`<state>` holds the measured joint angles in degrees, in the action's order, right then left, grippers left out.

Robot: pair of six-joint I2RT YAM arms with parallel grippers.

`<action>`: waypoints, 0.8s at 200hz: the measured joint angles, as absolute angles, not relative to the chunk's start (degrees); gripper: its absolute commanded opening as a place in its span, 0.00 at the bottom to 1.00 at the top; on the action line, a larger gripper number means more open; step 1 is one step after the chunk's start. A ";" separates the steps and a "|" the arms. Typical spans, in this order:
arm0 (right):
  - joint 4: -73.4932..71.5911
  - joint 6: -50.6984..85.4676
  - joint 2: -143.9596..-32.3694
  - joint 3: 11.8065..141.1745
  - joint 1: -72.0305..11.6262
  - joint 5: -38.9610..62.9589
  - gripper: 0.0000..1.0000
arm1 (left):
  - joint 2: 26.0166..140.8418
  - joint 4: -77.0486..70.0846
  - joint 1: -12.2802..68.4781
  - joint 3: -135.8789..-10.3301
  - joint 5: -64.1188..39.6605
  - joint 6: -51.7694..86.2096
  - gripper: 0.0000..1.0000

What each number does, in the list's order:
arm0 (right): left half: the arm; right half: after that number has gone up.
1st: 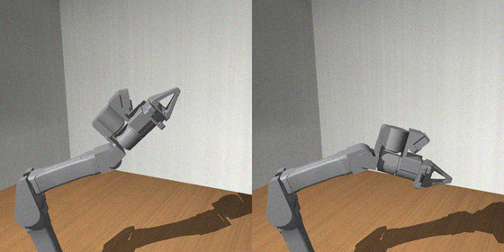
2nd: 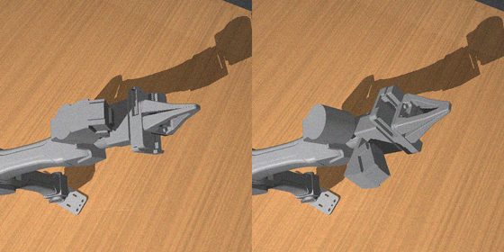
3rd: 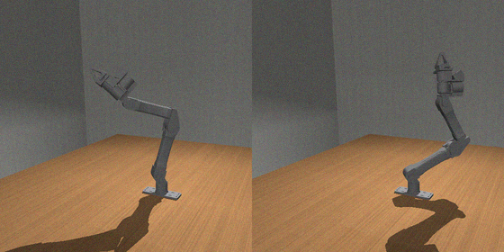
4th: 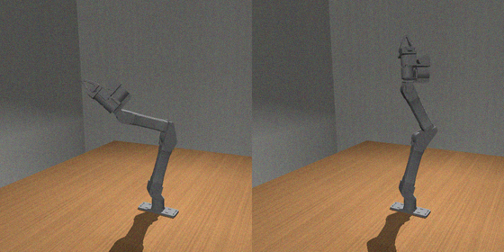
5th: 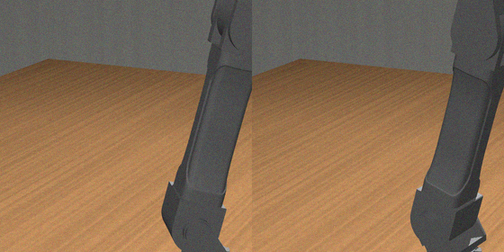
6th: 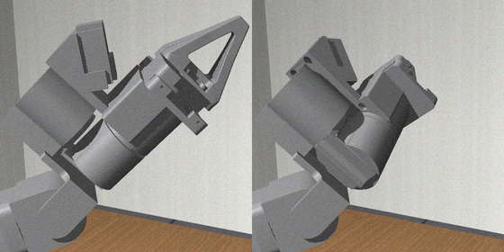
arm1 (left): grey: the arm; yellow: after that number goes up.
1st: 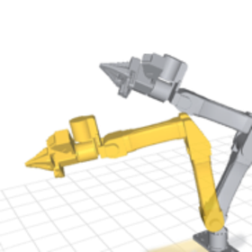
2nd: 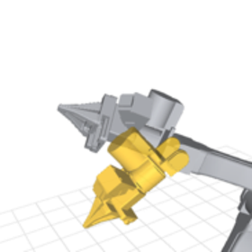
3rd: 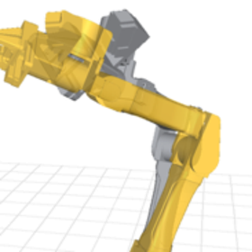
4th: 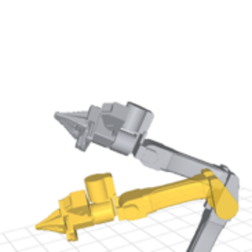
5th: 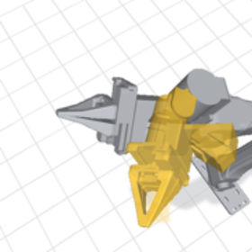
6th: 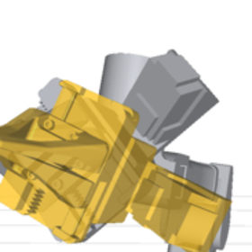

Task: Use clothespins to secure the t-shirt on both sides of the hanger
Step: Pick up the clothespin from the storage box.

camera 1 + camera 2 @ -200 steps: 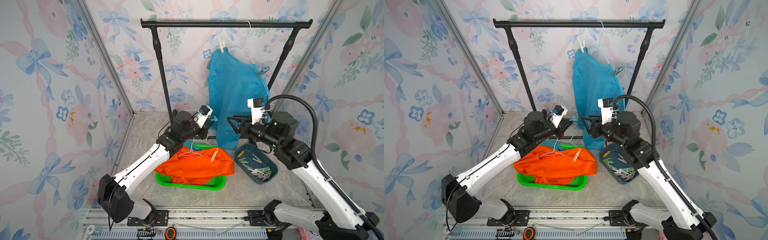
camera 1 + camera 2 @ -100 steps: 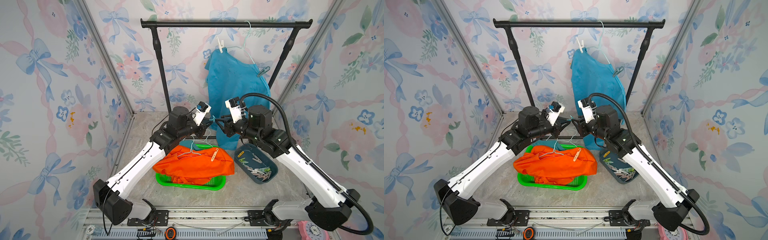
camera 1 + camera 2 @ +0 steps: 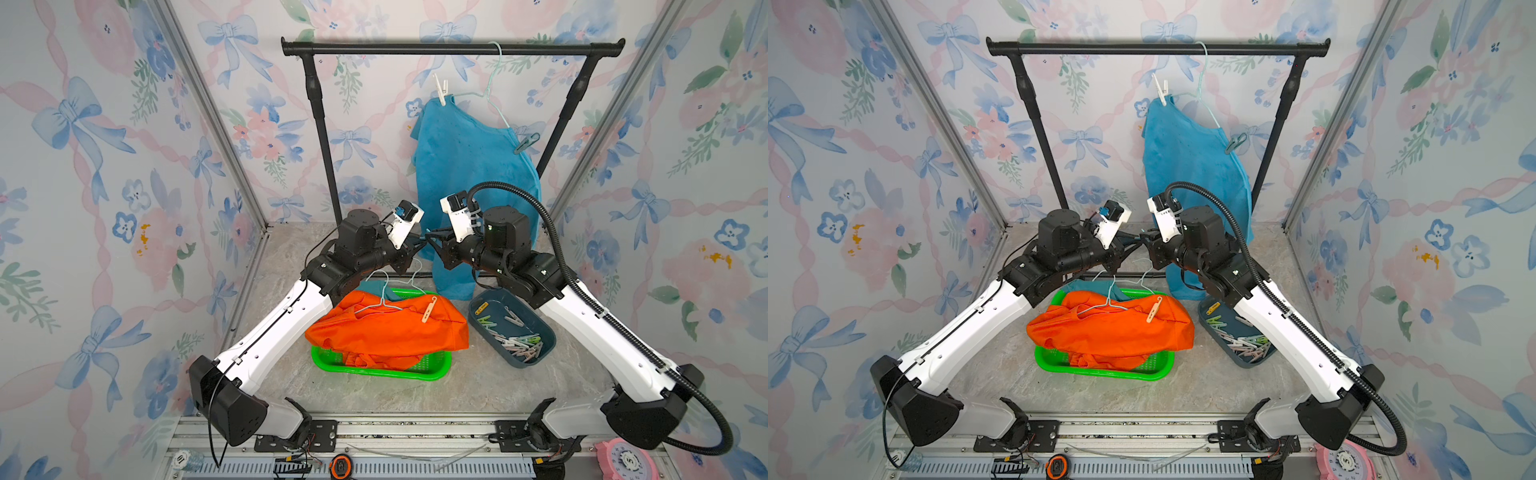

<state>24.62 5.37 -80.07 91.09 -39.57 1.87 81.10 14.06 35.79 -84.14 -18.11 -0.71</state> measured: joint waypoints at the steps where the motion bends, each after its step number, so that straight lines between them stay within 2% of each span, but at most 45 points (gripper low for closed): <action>1: 24.62 5.37 -80.07 91.09 -39.57 1.78 0.22 | 81.12 14.06 35.79 -84.16 -18.11 -0.71 0.14; 72: 23.86 5.28 -81.41 91.70 -39.86 -0.73 0.16 | 82.21 14.35 35.77 -84.49 -18.33 -0.58 0.14; 109: 23.79 5.15 -81.80 92.03 -39.86 -1.85 0.08 | 82.35 14.70 35.53 -84.88 -18.31 -0.56 0.14; 160: 23.86 5.10 -81.91 92.03 -39.86 -2.87 0.04 | 82.35 14.68 35.42 -85.08 -18.31 -0.32 0.16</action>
